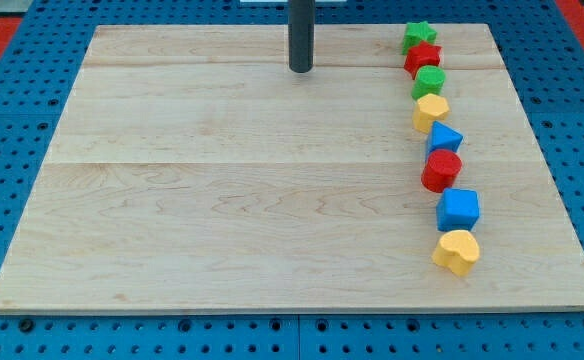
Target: Point your arm to green star
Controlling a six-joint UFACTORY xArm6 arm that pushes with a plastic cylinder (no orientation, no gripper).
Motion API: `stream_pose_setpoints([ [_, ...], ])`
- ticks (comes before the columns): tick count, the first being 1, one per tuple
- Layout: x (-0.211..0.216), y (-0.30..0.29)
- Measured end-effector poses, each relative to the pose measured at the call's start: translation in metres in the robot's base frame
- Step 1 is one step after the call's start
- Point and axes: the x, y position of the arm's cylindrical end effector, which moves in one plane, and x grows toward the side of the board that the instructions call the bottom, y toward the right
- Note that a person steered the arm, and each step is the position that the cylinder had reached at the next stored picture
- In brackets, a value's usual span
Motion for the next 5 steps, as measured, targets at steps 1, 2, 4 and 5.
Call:
stream_pose_setpoints([
  [1, 0.0, 0.046],
  [2, 0.0, -0.008],
  [4, -0.079, -0.029],
  [5, -0.081, 0.025],
])
